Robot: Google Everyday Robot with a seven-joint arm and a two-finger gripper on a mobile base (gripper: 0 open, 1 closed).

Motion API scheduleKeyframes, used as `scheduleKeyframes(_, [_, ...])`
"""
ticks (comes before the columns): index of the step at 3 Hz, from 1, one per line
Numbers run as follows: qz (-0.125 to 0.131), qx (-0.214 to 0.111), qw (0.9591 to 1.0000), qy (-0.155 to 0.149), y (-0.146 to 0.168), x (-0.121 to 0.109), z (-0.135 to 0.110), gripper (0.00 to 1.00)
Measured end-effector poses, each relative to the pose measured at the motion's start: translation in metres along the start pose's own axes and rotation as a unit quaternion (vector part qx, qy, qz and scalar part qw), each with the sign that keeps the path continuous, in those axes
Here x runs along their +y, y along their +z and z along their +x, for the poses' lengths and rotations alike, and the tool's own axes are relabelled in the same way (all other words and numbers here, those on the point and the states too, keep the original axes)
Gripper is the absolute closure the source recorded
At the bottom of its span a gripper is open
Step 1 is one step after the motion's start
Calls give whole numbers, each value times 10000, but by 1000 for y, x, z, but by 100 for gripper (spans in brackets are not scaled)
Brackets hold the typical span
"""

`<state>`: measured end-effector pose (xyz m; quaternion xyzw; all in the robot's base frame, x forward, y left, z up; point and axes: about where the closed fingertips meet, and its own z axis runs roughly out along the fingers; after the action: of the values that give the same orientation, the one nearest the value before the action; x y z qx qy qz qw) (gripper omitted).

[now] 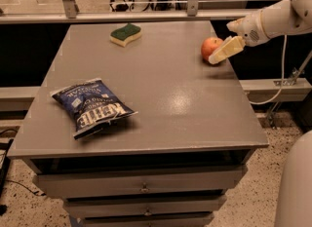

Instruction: Pick apple

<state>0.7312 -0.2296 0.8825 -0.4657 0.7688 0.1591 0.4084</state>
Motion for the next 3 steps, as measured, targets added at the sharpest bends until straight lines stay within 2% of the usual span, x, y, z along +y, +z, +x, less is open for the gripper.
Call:
scheduleKeyframes(2, [-110,-206,9996,169,18,-8,10,1])
scheduleKeyframes(3, [-441,-269,9985,200,22,10,7,28])
